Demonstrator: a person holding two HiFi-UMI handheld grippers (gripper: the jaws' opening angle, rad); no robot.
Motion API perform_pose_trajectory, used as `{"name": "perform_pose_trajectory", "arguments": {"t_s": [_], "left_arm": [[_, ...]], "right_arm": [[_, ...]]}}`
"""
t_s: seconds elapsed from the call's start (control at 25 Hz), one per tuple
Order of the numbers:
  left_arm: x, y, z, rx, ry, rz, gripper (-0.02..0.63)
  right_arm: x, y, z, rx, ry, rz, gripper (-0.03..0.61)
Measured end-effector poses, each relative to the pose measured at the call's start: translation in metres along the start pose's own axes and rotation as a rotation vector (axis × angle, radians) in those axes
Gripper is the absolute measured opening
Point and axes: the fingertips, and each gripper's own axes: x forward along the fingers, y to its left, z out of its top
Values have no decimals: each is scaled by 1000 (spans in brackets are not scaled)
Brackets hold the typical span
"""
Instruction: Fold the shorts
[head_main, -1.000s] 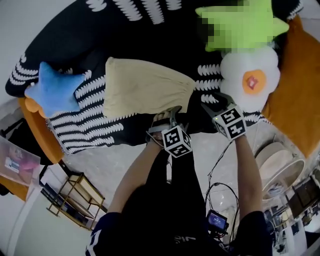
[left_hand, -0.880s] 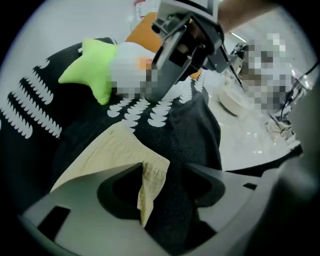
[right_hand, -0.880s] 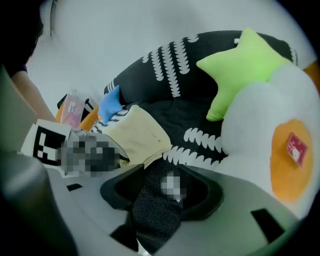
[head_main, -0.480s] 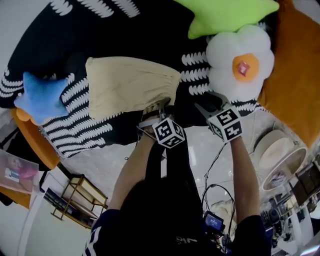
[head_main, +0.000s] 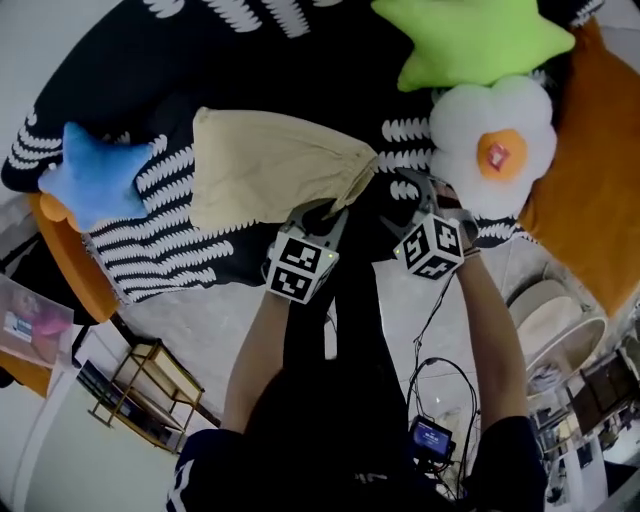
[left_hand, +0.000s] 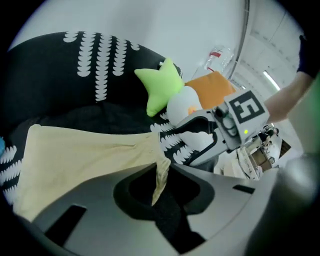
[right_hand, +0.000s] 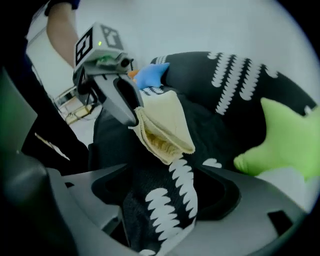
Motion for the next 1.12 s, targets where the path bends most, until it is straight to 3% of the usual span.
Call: {"name": "perform_pose_trajectory", "arguments": {"t_s": [0.12, 0.24, 0.44, 0.52, 0.6, 0.76, 0.88, 1.04, 1.12], "left_arm": [[-12, 3, 5, -10, -14, -53, 71], [-22, 9, 11, -57, -27, -99, 71], [-32, 20, 25, -113, -58, -110, 71], [-35, 23, 30, -117, -61, -111, 71], [-39, 25, 33, -98, -53, -116, 71], [-47, 26, 33, -54, -32, -133, 71], [-52, 17, 27, -50, -22, -178, 72], [-52, -13, 8, 75, 46, -248, 72], [-50, -33, -5, 86, 80, -309, 72]], "right_arm": [[14, -6, 26, -214, -13, -36, 434], [23, -9, 56, -353, -60, -90, 494], [54, -18, 69, -393, -72, -182, 508], [57, -32, 66, -373, -51, -242, 435], [52, -43, 68, -387, -56, -278, 291], [40, -45, 73, -597, -73, -233, 129], [30, -36, 70, -728, -60, -140, 89], [17, -11, 51, -887, -2, 44, 81], [10, 4, 39, -977, 17, 119, 81]]}}
